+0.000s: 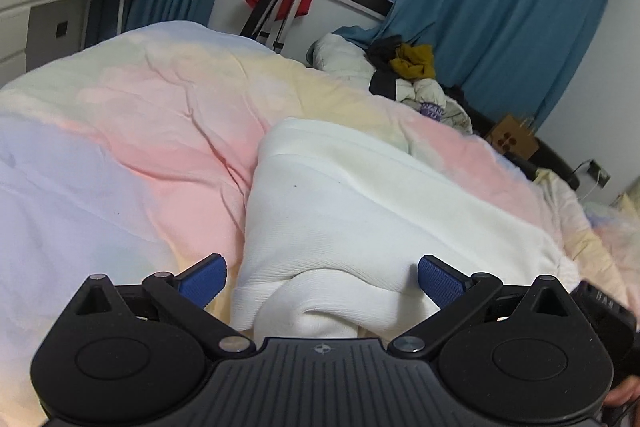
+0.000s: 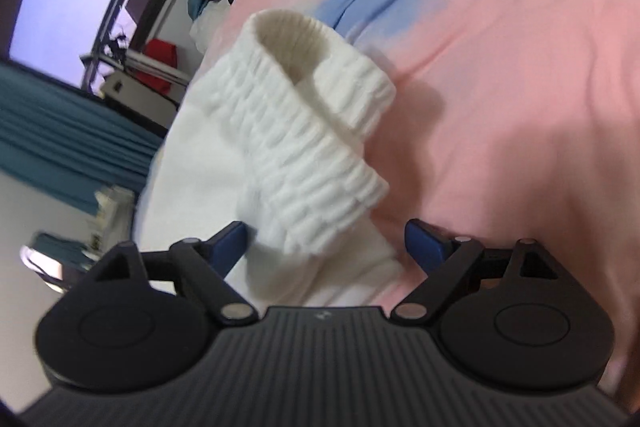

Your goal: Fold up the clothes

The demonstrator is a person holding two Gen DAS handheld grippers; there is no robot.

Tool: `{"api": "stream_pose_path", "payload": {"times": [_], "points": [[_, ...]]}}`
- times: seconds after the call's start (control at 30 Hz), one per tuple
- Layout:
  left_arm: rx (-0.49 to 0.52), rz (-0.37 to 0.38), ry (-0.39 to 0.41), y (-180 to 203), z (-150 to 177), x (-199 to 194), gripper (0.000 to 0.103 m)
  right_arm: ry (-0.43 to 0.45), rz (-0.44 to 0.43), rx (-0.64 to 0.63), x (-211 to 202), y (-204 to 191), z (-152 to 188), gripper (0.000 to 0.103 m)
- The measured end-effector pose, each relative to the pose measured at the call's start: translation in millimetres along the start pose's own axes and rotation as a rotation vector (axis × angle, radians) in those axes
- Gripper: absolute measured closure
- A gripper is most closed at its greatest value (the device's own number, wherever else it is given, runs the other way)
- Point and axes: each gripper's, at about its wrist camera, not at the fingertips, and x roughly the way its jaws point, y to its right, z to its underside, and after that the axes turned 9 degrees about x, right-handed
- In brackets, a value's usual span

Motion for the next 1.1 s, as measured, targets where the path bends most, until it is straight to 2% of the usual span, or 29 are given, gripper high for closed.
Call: {"api": "stream_pose_path", "payload": {"times": [0.1, 0.2, 0.23, 0.33, 0.4, 0.5, 0.57, 0.67, 0.73, 0.83, 0.97, 1.07, 1.1], "points": [[0.017, -0.002, -0.008, 4.3, 0.2, 4.8, 0.0, 0.005, 0.003, -0.027, 10.5, -4.7, -0.8, 0.013], [0.025, -0.004, -0.02, 6.1, 1.7, 9.2, 0.0, -0.004, 0.003, -0.042, 20.8, -8.3, 1.0, 0.005], [0.024, -0.003, -0.022, 6.0, 2.0, 10.1, 0.0, -0.017, -0.011, -0.055, 22.9, -10.8, 2.2, 0.0], [0.013, 0.0, -0.023, 4.0, 1.7, 11.3, 0.0, -0.067, -0.079, -0.11, 25.5, -22.8, 8.1, 0.0], [-0.003, 0.007, -0.026, 1.7, 1.8, 11.3, 0.0, -0.082, -0.164, -0.126, 20.6, -30.5, 13.0, 0.0], [-0.055, 0.034, -0.028, -7.0, 2.0, 11.9, 0.0, -0.066, -0.302, -0.077, 8.0, -30.7, 15.2, 0.0], [-0.11, 0.07, -0.029, -15.8, 2.6, 12.5, 0.0, -0.056, -0.326, -0.011, 5.8, -22.4, 12.8, 0.0], [-0.209, 0.131, -0.021, -30.1, 2.2, 14.8, 0.0, -0.066, -0.258, 0.073, 15.2, -5.6, 9.7, 0.001], [-0.269, 0.163, -0.019, -38.4, 3.2, 17.7, 0.0, -0.064, -0.198, 0.066, 21.9, -1.8, 9.1, 0.003], [-0.335, 0.206, -0.026, -50.3, 5.7, 24.2, 0.0, -0.06, -0.169, 0.045, 28.1, -2.8, 14.3, 0.003], [-0.417, 0.26, -0.085, -66.0, 10.3, 40.5, 0.0, -0.106, -0.28, 0.035, 26.6, -11.7, 23.9, 0.0], [-0.506, 0.297, -0.128, -79.1, 15.1, 54.5, 0.001, -0.085, -0.395, 0.036, 13.1, -18.4, 26.2, 0.0], [-0.525, 0.312, -0.138, -81.5, 15.8, 58.0, 0.001, -0.083, -0.405, 0.044, 12.9, -18.7, 24.5, 0.0]]}}
